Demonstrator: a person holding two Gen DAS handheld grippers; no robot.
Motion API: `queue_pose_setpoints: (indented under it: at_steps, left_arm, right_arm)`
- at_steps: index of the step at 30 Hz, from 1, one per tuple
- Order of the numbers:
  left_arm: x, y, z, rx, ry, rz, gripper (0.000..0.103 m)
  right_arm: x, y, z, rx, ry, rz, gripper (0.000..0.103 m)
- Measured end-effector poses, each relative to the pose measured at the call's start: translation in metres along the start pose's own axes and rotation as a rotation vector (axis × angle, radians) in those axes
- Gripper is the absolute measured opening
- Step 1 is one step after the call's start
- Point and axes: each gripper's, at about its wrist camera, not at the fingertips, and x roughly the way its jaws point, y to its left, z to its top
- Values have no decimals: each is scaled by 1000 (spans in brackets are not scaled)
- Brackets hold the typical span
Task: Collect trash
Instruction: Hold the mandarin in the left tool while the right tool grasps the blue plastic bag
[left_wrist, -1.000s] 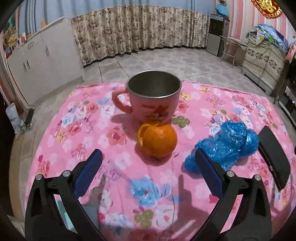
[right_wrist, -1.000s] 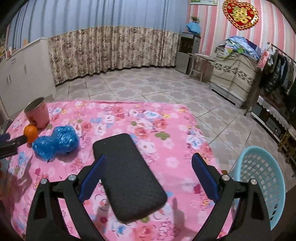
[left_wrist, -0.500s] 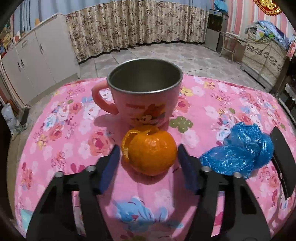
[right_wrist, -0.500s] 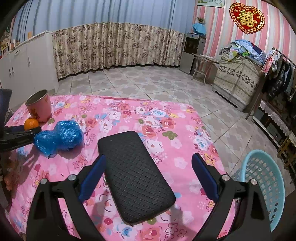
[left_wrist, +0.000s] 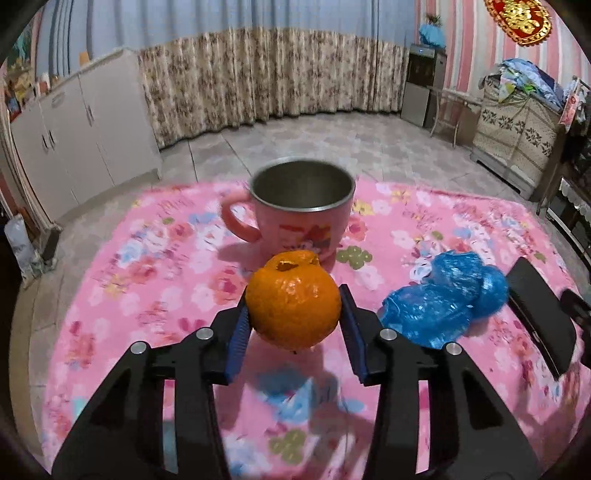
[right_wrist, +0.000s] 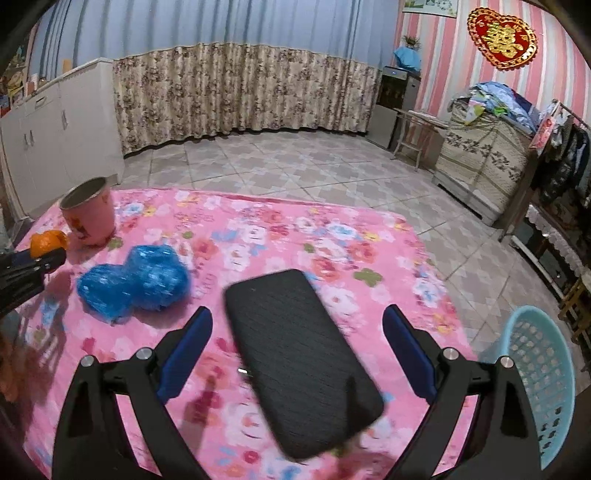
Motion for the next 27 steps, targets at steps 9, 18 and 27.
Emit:
queue_pose_setpoints:
  at_steps: [9, 18, 27]
  left_arm:
    - [-44, 22, -8, -12, -89, 0, 44]
    - [-42, 42, -8, -34, -67, -14, 44]
    - [-46, 49, -7, -34, -76, -4, 44]
  right_arm:
    - [21, 53, 9, 14, 28, 95, 91]
    - [50, 101, 9, -21, 76, 117, 90]
    - [57, 119, 3, -90, 111, 137, 44]
